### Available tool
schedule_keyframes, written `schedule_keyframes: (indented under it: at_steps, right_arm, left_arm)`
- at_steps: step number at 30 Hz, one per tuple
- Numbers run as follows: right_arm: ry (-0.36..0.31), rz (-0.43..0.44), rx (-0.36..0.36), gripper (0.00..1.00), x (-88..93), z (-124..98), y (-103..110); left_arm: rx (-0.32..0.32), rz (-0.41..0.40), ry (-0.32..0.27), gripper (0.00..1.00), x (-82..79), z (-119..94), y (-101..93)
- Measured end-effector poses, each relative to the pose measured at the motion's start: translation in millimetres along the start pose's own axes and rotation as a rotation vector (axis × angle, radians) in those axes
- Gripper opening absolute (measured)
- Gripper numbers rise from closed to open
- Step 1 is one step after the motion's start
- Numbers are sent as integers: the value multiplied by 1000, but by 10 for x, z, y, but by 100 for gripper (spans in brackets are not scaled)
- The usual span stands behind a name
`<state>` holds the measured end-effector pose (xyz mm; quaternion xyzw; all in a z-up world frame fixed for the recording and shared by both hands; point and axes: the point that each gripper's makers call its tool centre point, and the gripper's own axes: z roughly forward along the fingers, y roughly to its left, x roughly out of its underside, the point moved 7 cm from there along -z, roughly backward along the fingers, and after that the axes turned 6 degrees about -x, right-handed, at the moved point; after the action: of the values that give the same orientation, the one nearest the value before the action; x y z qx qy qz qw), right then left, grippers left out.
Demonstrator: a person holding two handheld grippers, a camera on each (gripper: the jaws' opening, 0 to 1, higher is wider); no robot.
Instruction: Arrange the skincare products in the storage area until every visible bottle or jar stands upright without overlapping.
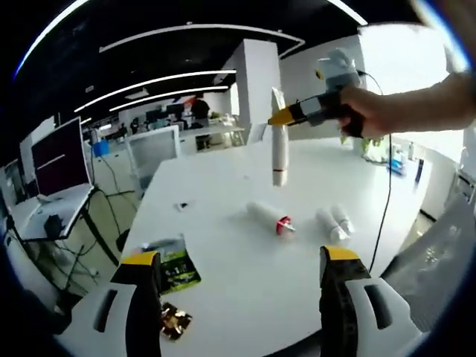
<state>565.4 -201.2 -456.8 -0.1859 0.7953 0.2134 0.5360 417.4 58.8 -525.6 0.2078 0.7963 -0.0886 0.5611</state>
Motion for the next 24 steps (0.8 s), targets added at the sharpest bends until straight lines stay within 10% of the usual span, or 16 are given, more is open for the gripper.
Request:
schedule_keyframes:
  at_steps: [5, 9, 24]
  right_arm:
    - [14, 33, 50, 28, 33, 136, -333]
    - [26, 40, 84, 28, 91, 241, -514]
    - [118, 82, 202, 28, 371, 642, -949]
  left_arm:
    - [-5, 29, -148, 92, -151, -28, -10]
    - [-22, -20, -57, 95, -49, 5, 20]
    - [-31, -56, -56, 95, -48, 8, 46]
